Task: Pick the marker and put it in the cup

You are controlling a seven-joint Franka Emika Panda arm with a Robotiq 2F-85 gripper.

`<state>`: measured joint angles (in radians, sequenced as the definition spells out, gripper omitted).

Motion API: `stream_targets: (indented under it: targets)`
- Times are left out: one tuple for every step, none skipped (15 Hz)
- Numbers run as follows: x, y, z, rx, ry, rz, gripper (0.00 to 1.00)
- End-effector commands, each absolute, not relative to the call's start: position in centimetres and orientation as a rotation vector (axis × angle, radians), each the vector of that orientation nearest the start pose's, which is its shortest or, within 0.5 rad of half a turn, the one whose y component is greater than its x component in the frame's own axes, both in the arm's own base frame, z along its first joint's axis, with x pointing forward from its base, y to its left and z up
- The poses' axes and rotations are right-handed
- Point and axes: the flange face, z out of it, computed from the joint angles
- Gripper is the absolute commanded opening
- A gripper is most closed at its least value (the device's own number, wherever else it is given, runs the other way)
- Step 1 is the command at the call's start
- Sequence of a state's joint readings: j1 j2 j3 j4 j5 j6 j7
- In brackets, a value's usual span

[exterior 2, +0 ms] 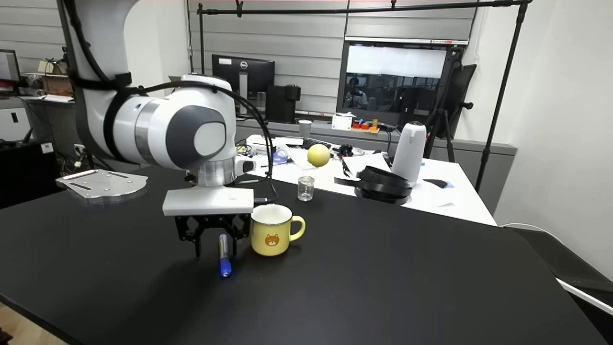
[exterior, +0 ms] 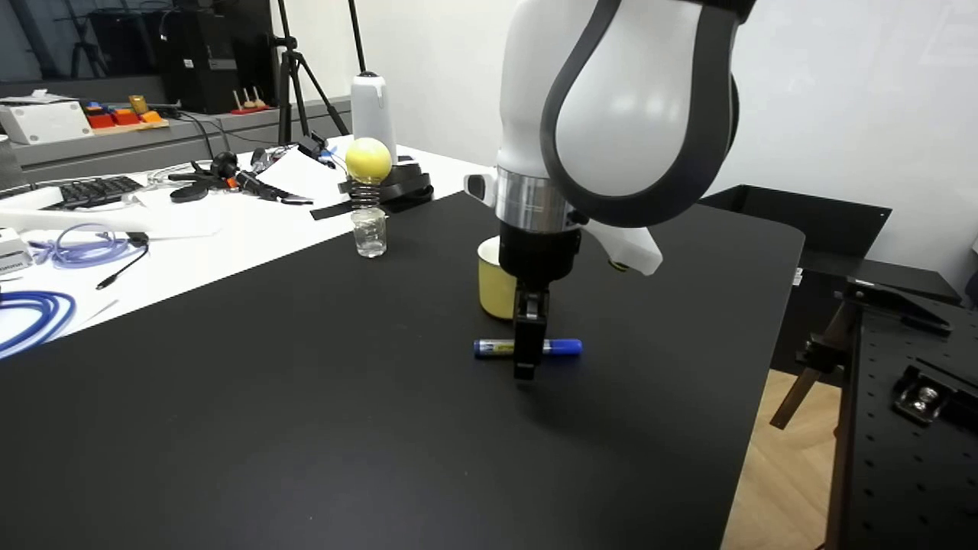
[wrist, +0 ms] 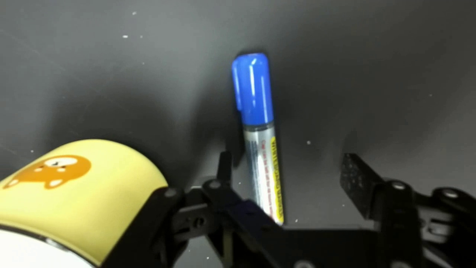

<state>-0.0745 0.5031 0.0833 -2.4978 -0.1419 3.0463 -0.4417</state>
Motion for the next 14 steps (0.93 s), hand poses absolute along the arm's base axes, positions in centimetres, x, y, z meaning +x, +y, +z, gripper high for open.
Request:
stream_targets:
  targets:
    - [45.8, 1.6, 10.3, -3.035, -0.858, -0.141, 0.45]
    - [45.9, 1.4, 10.3, -3.037, -0.856, -0.154, 0.39]
    - [45.9, 1.3, 10.4, -3.042, -0.859, -0.160, 0.31]
    - [45.9, 1.2, 10.4, -3.047, -0.863, -0.166, 0.25]
    - [45.9, 1.0, 10.4, -3.052, -0.866, -0.169, 0.17]
    - [45.9, 0.9, 10.4, -3.055, -0.866, -0.167, 0.11]
    - [45.9, 0.8, 10.4, -3.051, -0.865, -0.166, 0.05]
    - [45.9, 0.9, 10.5, -3.049, -0.868, -0.172, 0.01]
    - [45.9, 1.1, 10.8, -3.045, -0.872, -0.182, 0.05]
    - [45.9, 1.3, 11.3, -3.037, -0.881, -0.193, 0.05]
    - [45.9, 1.6, 11.8, -3.033, -0.887, -0.207, 0.05]
    - [45.9, 1.9, 12.4, -3.027, -0.900, -0.221, 0.05]
    - [46.0, 2.3, 13.3, -3.023, -0.914, -0.239, 0.05]
    - [46.1, 2.6, 14.3, -3.022, -0.926, -0.259, 0.05]
